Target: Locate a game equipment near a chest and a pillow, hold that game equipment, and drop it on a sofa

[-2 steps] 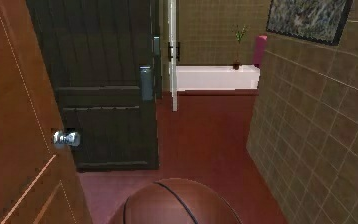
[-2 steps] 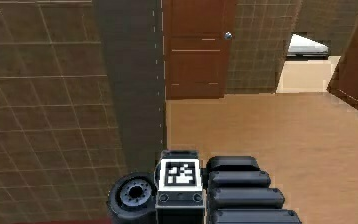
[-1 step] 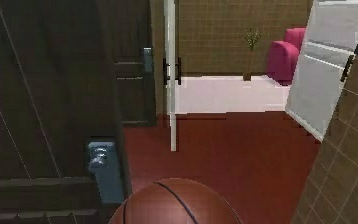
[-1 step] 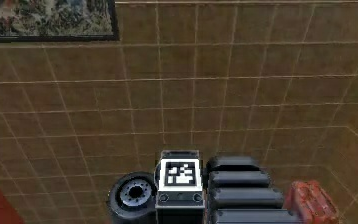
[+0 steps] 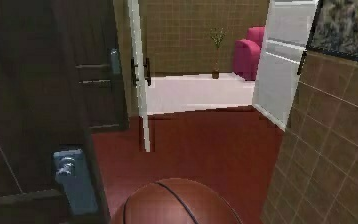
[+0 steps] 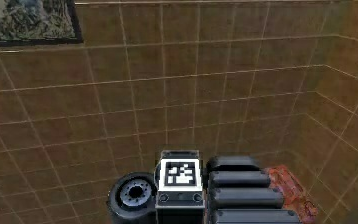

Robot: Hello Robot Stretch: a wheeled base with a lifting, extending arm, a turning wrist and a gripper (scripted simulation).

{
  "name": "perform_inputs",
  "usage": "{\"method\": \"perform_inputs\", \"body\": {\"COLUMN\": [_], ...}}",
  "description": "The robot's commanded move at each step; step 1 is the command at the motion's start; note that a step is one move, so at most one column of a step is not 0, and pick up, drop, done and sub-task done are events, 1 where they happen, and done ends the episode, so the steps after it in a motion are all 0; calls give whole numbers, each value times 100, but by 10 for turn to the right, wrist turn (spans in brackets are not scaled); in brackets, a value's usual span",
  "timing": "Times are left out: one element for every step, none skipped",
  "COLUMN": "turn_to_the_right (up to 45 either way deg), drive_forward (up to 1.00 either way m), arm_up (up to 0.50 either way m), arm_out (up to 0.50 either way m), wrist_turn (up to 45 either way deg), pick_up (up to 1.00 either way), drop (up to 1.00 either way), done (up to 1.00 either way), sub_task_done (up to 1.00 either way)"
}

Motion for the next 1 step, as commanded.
{"method": "perform_inputs", "body": {"turn_to_the_right": [0], "drive_forward": [40], "arm_up": [0], "arm_out": [0], "wrist_turn": [0], "pick_up": [0], "drop": [0], "done": [0], "sub_task_done": [0]}}
